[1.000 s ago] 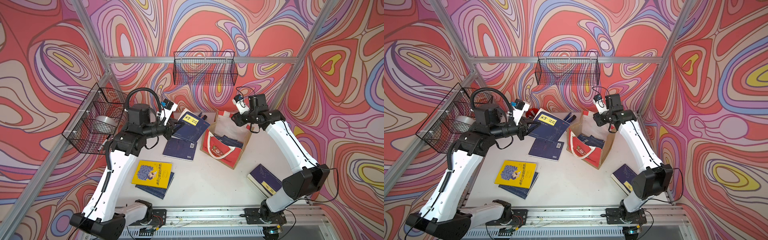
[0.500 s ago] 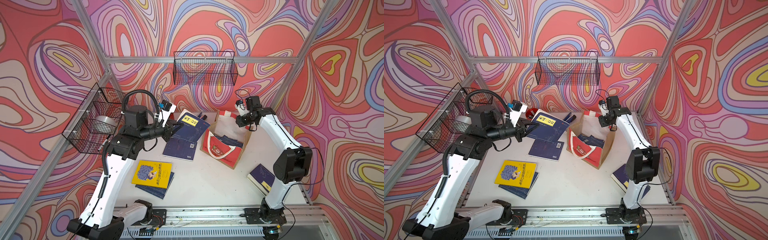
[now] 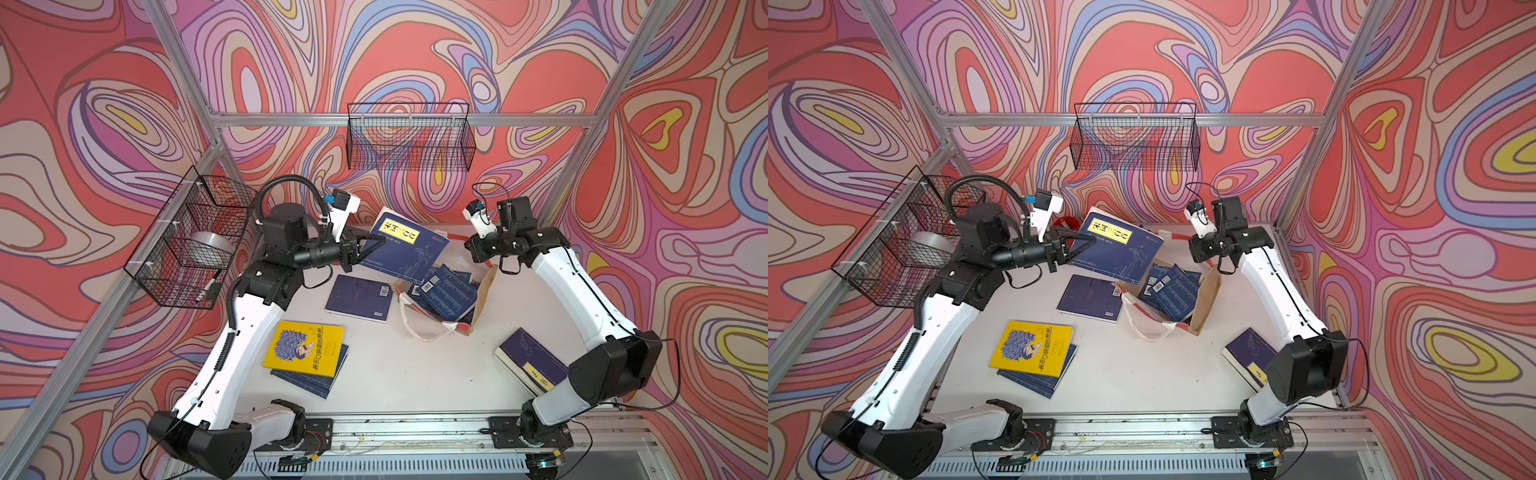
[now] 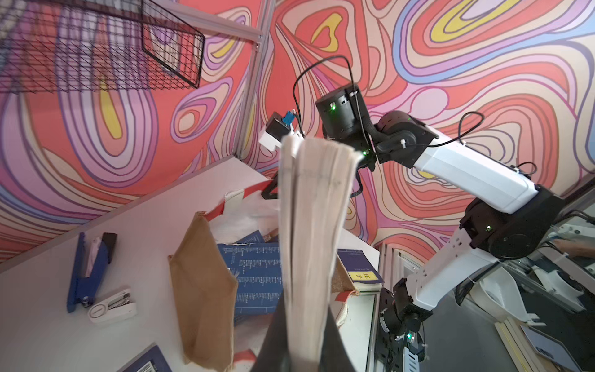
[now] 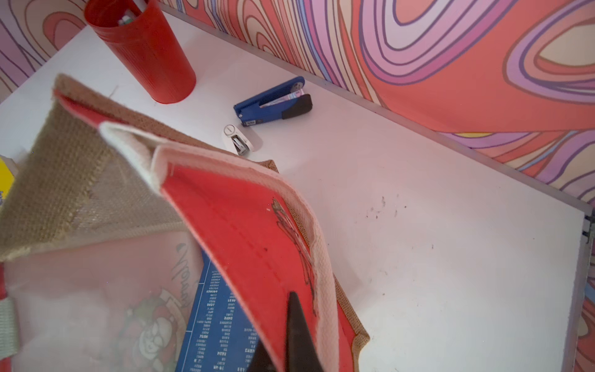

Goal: Put the books into the canvas bag
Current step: Pick up the canvas bag from the center of the board, then place the book in the canvas bag.

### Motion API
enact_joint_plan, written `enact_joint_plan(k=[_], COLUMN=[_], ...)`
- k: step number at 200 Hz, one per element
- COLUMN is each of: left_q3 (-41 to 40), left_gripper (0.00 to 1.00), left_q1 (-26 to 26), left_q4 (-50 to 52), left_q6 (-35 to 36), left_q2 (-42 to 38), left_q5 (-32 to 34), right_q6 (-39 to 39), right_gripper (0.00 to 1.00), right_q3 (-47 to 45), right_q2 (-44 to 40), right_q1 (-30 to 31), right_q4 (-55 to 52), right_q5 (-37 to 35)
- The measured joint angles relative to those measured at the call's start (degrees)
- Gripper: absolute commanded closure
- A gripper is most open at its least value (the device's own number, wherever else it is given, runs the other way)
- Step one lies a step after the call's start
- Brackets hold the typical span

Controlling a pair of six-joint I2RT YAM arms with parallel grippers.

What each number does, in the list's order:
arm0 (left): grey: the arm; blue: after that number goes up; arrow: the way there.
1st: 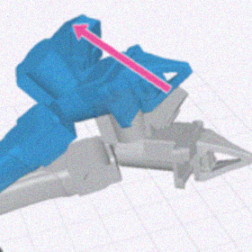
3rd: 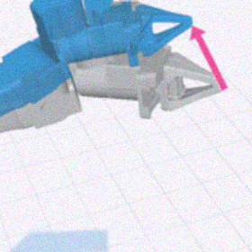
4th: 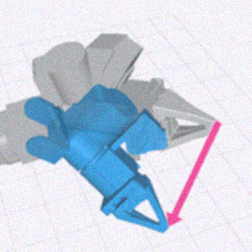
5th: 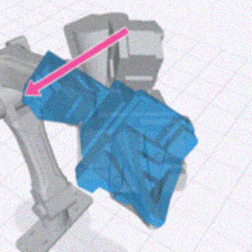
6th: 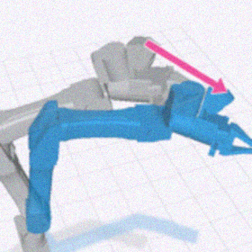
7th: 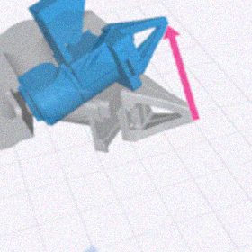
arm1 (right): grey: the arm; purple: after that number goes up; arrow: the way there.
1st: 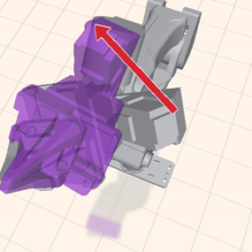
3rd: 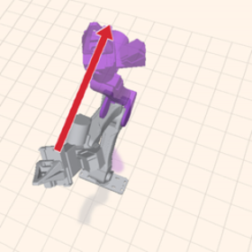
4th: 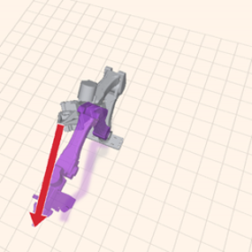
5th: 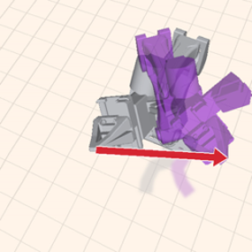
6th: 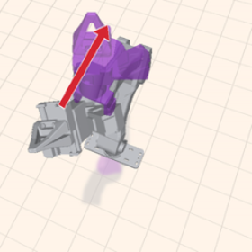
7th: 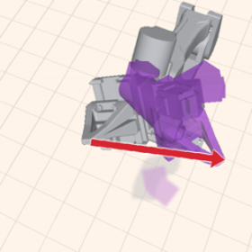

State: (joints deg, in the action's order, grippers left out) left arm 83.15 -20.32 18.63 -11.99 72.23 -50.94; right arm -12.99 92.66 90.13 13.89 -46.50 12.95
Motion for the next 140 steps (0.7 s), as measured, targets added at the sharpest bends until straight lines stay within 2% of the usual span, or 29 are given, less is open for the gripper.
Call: enact_joint_plan(k=[27, 54, 73, 106, 140], left_q3=[-1.44, -7.30, -9.64, -9.35, -5.90], left_gripper=[1.00, 1.00, 1.00, 1.00, 1.00], left_q1=[-7.91, -10.03, -12.55, -20.74, -26.45], left_q4=[1.64, 1.14, 1.55, 2.32, 3.30], left_q6=[1.22, 0.83, 0.85, 1.51, 2.29], left_q2=[1.88, -0.39, -0.98, -0.37, 4.66], left_q5=[3.10, 7.30, 14.03, 29.27, 43.78], right_q6=[2.51, 6.12, 8.22, 10.62, 12.76], right_gripper=[1.00, 1.00, 1.00, 1.00, 1.00], right_q3=[-3.32, -6.21, -9.33, -11.72, -12.00], right_q2=[-1.11, -1.99, -4.26, -7.89, -9.40], right_q1=[2.80, 3.50, 3.93, 7.19, 10.73], right_q4=[3.76, 7.67, 10.25, 12.04, 13.60], right_q5=[-2.14, -4.24, -5.46, -8.09, -10.58])
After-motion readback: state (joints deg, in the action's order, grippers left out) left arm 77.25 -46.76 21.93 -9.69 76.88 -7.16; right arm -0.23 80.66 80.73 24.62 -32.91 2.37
